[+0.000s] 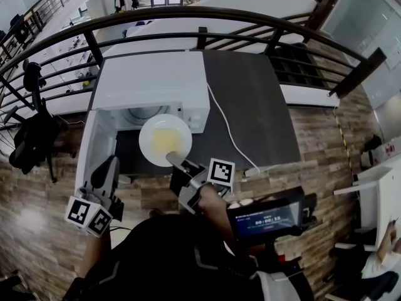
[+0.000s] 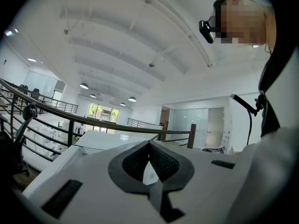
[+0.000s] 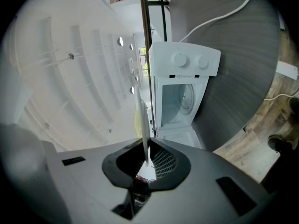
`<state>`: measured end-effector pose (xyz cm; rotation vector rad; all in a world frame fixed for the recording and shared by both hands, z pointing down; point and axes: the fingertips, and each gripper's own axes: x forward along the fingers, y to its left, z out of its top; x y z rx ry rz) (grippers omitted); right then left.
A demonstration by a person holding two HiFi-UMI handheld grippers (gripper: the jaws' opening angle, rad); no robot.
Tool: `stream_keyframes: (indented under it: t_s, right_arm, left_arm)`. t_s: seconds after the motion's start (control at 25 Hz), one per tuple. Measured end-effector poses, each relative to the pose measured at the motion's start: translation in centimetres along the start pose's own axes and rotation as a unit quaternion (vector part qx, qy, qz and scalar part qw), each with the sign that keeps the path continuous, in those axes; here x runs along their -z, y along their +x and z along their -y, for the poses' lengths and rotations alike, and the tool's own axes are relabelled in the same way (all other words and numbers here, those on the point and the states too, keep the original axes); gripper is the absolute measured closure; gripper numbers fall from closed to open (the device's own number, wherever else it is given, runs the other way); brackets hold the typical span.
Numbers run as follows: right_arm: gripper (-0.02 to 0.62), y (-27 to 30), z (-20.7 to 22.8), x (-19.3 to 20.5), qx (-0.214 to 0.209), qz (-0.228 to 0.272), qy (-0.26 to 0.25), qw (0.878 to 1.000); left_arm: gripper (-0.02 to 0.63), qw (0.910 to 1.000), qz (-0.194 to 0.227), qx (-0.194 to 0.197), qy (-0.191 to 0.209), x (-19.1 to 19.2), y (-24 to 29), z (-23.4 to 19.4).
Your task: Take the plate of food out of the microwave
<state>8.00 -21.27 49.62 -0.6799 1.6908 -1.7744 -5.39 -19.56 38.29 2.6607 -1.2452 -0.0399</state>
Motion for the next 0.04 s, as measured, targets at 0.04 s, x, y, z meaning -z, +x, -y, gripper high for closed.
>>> stream_keyframes:
  t_s: [0.04]
  right_arm:
    - [0.574,0.13,-0.07,-0.08,-0.001,0.001,0.0,1.0]
  left_arm:
    - [0.604,1.0,0.001,0.001,0.001,-0.13,0.04,-0.06]
